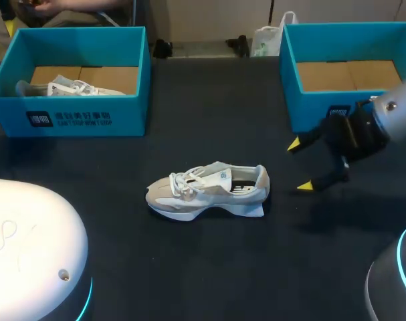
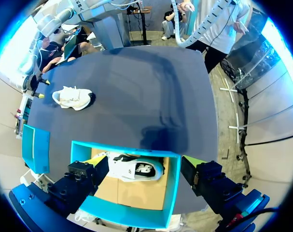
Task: Take the shoe out of the shoebox, open the shoe tongue, remove and reinsert the insole, then place the shoe into the shoebox
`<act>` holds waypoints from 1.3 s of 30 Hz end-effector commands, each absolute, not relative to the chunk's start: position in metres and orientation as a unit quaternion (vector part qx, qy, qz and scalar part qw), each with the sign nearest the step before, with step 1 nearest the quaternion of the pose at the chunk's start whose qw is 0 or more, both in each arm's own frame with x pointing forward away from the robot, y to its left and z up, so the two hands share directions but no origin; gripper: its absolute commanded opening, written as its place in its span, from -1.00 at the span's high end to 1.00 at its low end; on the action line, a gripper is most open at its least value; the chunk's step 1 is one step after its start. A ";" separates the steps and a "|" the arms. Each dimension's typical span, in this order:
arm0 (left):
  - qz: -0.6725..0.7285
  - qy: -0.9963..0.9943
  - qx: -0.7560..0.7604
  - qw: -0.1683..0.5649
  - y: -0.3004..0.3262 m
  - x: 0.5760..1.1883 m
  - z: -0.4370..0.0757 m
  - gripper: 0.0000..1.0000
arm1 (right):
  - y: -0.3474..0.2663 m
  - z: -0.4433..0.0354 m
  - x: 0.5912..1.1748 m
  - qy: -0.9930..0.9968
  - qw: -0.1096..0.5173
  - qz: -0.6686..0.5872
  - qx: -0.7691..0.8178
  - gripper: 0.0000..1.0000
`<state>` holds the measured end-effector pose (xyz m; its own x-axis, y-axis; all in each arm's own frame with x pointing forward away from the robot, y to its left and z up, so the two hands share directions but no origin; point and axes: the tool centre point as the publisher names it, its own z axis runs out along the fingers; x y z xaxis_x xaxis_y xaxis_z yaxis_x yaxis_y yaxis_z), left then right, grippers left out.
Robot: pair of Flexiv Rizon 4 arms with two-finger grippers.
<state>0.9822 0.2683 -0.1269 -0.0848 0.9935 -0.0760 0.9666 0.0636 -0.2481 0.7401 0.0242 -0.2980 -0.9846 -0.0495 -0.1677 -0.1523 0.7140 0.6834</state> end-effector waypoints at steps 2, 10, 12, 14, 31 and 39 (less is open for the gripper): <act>0.117 -0.727 -0.674 0.059 0.269 0.983 -0.126 -1.00 | 0.012 -0.313 0.733 0.918 0.082 0.387 -0.020 -1.00; 0.117 -0.727 -0.674 0.059 0.269 0.983 -0.126 -1.00 | -0.002 -0.339 0.731 0.921 0.070 0.383 0.012 -1.00; 0.117 -0.727 -0.674 0.059 0.269 0.983 -0.126 -1.00 | -0.006 -0.346 0.732 0.920 0.065 0.386 0.019 -1.00; 0.117 -0.727 -0.674 0.059 0.269 0.983 -0.126 -1.00 | -0.009 -0.352 0.733 0.920 0.060 0.387 0.025 -1.00; 0.117 -0.727 -0.674 0.059 0.269 0.983 -0.126 -1.00 | -0.025 -0.392 0.755 0.919 0.057 0.387 0.039 -1.00; 0.117 -0.727 -0.674 0.059 0.269 0.983 -0.126 -1.00 | -0.027 -0.404 0.763 0.916 0.055 0.396 0.045 -1.00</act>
<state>0.9822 0.2684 -0.1269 -0.0850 0.9935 -0.0759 0.9666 0.0637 -0.2481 0.7579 -0.0296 -0.3979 -0.9897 0.1275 -0.0657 0.0398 0.6844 0.7280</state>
